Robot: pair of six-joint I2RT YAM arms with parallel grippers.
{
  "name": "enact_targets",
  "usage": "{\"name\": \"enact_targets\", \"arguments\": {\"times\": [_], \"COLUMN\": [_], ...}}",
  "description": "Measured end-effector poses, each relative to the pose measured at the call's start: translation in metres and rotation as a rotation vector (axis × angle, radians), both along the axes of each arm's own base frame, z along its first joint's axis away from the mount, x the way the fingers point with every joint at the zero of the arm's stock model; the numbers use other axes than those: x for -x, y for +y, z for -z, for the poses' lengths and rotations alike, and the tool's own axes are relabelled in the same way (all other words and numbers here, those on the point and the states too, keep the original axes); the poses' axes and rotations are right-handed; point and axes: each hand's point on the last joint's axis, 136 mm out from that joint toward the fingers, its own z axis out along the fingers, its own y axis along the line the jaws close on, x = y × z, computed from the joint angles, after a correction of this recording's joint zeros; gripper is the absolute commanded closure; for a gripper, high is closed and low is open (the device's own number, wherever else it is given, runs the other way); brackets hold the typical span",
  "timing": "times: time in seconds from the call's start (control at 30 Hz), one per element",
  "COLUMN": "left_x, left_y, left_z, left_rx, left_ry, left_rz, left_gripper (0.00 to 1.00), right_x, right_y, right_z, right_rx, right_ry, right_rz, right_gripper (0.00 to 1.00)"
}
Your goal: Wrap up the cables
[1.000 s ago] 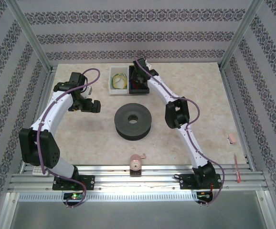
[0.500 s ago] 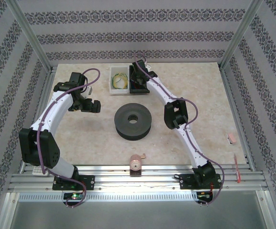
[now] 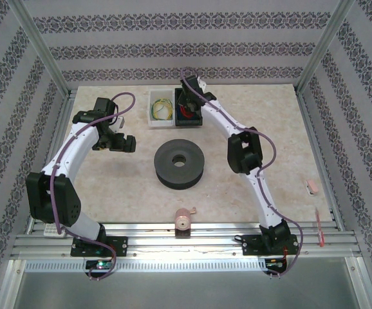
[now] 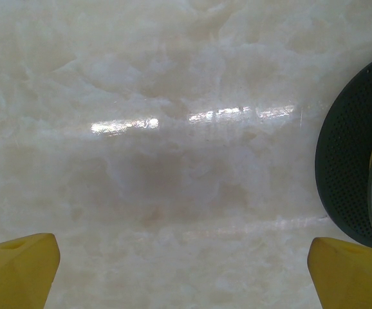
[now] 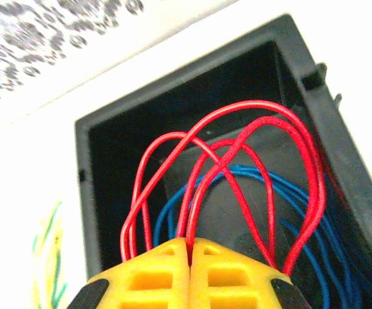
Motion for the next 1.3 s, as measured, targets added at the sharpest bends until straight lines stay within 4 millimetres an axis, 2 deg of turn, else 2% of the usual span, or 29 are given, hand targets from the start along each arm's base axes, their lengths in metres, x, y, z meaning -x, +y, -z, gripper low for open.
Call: {"name": "enact_targets", "arguments": {"times": [0.13, 0.27, 0.4, 0.57, 0.67, 0.77, 0.87, 0.93, 1.07, 1.17, 1.3], "left_x": [0.0, 0.0, -0.001, -0.016, -0.032, -0.05, -0.066, -0.074, -0.082, -0.084, -0.076], "left_y": [0.0, 0.0, 0.0, -0.01, -0.033, -0.077, -0.119, -0.14, -0.162, -0.174, -0.183], "left_z": [0.0, 0.0, -0.002, -0.024, -0.044, -0.066, -0.075, -0.075, -0.077, -0.079, -0.081], "left_rx": [0.0, 0.0, 0.0, 0.039, 0.082, 0.14, 0.213, 0.266, 0.392, 0.48, 0.583], "left_ry": [0.0, 0.0, -0.005, -0.078, -0.159, -0.236, -0.278, -0.297, -0.332, -0.376, -0.413], "left_rz": [0.0, 0.0, 0.0, 0.018, 0.07, 0.175, 0.268, 0.307, 0.322, 0.327, 0.338], "left_gripper": [0.01, 0.01, 0.01, 0.01, 0.01, 0.01, 0.01, 0.03, 0.18, 0.28, 0.41], "right_x": [0.002, 0.011, 0.031, 0.066, 0.086, 0.118, 0.152, 0.183, 0.225, 0.236, 0.239], "right_y": [-0.001, -0.002, 0.001, 0.007, -0.002, -0.012, -0.004, 0.003, 0.007, 0.005, 0.004], "right_z": [-0.03, -0.043, -0.046, -0.06, -0.073, -0.088, -0.108, -0.124, -0.145, -0.149, -0.144], "right_rx": [-0.015, -0.026, -0.084, -0.318, -0.431, -0.492, -0.512, -0.521, -0.532, -0.531, -0.534], "right_ry": [-0.054, -0.073, -0.074, -0.116, -0.159, -0.179, -0.211, -0.24, -0.288, -0.304, -0.293], "right_rz": [-0.009, -0.031, -0.12, -0.341, -0.462, -0.578, -0.704, -0.798, -0.911, -0.934, -0.936], "right_gripper": [1.0, 1.0, 1.0, 1.0, 1.0, 1.0, 1.0, 1.0, 1.0, 1.0, 1.0]}}
